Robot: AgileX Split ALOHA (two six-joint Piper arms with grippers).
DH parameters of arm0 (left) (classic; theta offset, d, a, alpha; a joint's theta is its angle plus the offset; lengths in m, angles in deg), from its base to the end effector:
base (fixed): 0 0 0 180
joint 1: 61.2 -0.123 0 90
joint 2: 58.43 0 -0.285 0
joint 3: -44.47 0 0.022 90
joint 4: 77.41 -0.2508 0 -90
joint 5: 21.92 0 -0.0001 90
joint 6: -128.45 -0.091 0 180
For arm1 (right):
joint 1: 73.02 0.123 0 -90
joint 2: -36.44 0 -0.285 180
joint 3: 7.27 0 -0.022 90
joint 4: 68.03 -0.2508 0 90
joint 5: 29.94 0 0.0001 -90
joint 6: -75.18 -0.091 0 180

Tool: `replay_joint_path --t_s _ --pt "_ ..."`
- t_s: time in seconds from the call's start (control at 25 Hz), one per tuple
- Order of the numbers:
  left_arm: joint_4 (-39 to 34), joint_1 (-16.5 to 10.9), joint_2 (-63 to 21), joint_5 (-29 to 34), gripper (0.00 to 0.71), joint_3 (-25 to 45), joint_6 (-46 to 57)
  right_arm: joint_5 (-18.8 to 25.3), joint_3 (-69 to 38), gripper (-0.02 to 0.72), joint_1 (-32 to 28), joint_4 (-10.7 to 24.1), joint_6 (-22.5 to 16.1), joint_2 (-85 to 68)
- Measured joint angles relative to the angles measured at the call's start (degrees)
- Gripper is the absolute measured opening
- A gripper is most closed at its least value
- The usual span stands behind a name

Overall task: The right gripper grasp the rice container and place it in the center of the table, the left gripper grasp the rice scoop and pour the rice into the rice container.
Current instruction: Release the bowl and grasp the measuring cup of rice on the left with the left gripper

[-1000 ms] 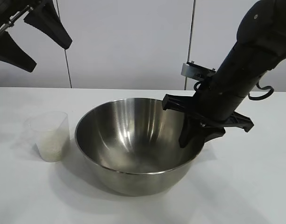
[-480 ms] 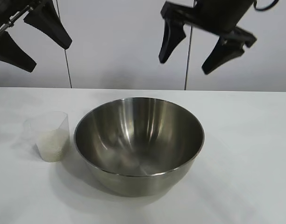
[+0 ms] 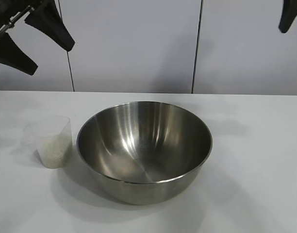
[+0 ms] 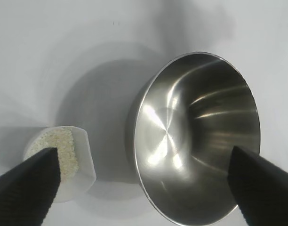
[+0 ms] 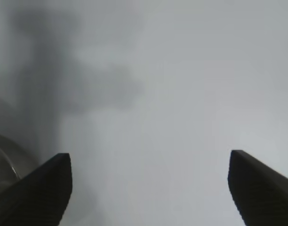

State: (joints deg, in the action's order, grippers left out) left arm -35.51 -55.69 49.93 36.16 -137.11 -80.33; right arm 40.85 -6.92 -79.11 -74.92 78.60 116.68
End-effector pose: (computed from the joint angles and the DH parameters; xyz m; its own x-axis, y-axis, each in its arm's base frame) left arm 0.3590 -0.0865 0.2732 -0.8958 0.1355 -0.4233 0.3546 0.7920 -0.4970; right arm 0.2388 -0.0151 0.3908 -0.8667 0.0725 -0.4935 0.0327 0.9955 0.0888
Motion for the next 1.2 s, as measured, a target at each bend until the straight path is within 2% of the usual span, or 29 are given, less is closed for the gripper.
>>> replay_joint_path --t_s 0.12,0.32,0.44,0.76,1.2 --pt "0.0 0.0 0.0 0.0 0.694 0.0 0.0 -1.3 -12.9 0.61 0.0 0.6 0.6 -16.4" --pt "0.0 0.0 0.0 0.0 0.694 0.0 0.0 -9.4 -32.6 0.61 0.0 3.3 0.9 -45.4" --pt "0.0 0.0 0.0 0.0 0.694 0.0 0.0 -8.9 -41.1 0.61 0.0 5.7 0.3 -57.2" --pt "0.0 0.0 0.0 0.0 0.694 0.0 0.0 -7.5 -49.0 0.61 0.0 6.4 -0.6 -72.9" --pt "0.0 0.0 0.0 0.0 0.694 0.0 0.0 -8.3 -50.5 0.61 0.0 6.0 -0.7 -73.5"
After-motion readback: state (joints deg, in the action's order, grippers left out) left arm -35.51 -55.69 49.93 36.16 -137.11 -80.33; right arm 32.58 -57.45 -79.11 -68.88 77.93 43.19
